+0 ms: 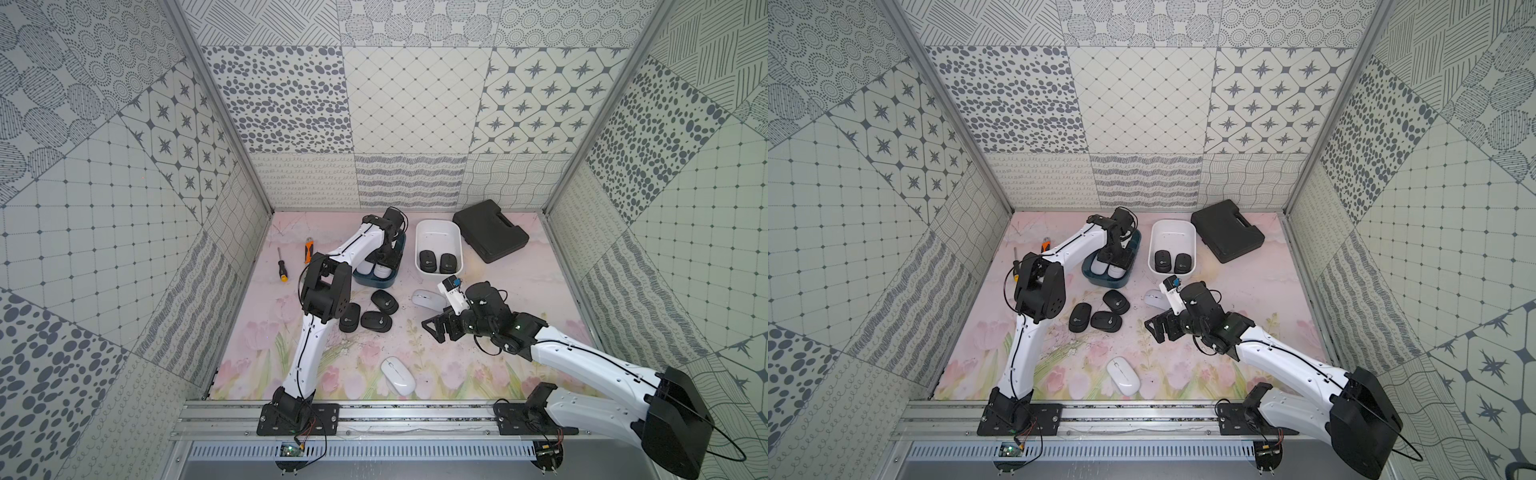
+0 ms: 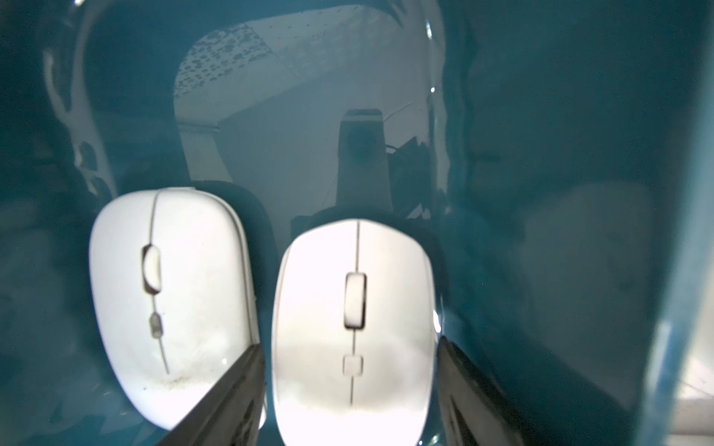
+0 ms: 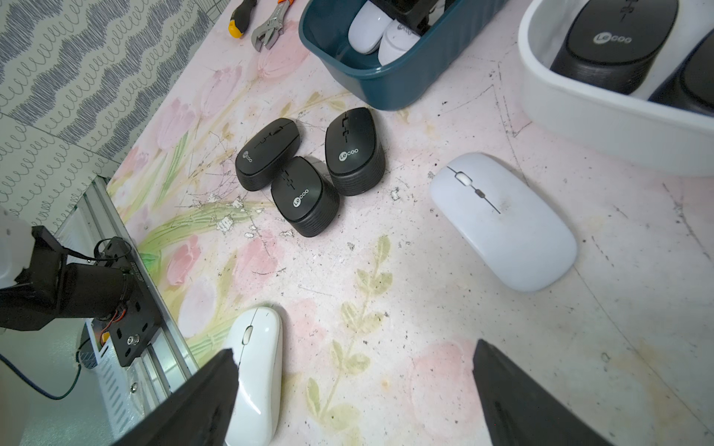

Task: Place the mice by color into the storage box
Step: Place the mouse in the storage box.

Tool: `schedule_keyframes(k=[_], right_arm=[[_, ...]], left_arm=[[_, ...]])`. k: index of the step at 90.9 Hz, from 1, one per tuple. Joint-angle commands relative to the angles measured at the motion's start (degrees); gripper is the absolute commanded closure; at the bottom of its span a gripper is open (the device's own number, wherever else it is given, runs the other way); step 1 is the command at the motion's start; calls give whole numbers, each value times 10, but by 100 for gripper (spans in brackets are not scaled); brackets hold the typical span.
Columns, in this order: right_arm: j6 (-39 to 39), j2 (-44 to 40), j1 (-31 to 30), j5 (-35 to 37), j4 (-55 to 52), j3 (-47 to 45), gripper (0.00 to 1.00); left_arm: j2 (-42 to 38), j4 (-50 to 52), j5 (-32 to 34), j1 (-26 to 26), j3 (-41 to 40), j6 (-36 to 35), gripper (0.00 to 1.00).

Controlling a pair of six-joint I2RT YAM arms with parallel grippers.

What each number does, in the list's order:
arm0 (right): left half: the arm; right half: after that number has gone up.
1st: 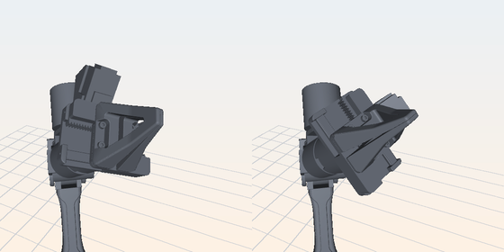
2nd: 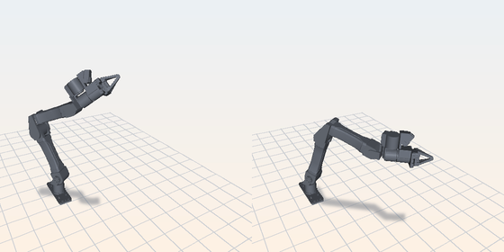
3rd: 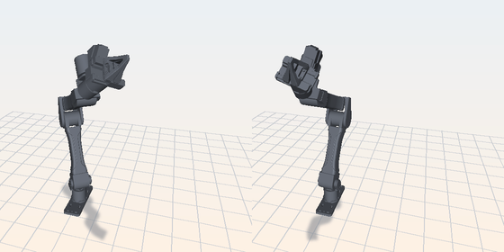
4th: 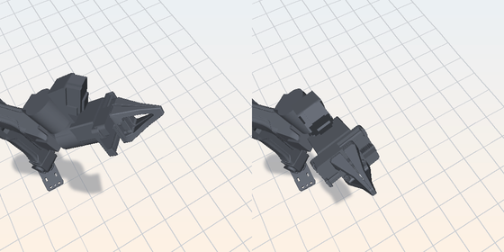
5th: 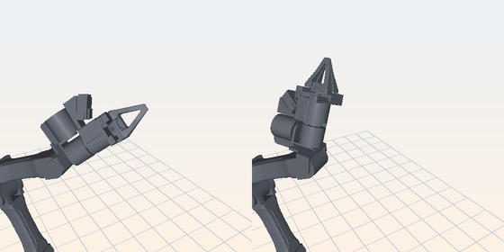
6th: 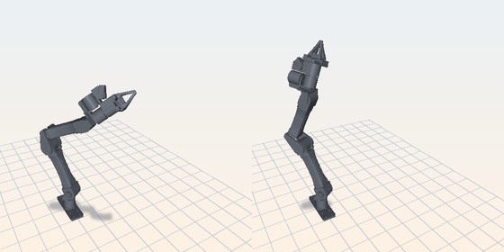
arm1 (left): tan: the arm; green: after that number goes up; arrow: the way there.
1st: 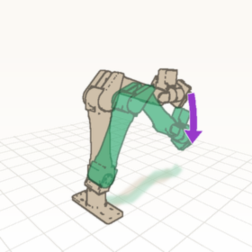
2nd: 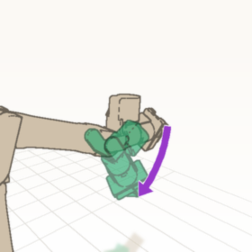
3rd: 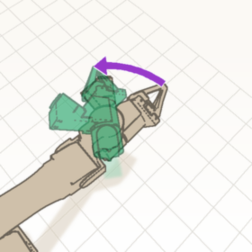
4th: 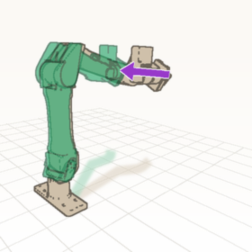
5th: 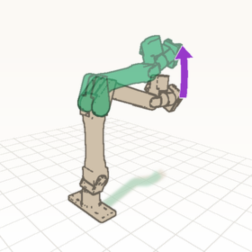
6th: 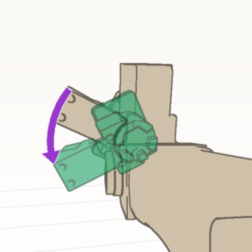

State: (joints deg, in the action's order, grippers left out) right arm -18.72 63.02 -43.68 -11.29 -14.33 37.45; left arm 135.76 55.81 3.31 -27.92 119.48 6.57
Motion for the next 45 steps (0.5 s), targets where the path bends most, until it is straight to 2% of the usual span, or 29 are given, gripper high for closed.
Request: schedule_keyframes(k=[1, 45], right_arm=[[-4, -1, -1, -2, 24, 3, 1], [-6, 8, 0, -12, 35, 12, 1]], left_arm=[[-10, 0, -14, -2, 6, 19, 22], [-84, 1, -35, 0, 10, 72, 21]])
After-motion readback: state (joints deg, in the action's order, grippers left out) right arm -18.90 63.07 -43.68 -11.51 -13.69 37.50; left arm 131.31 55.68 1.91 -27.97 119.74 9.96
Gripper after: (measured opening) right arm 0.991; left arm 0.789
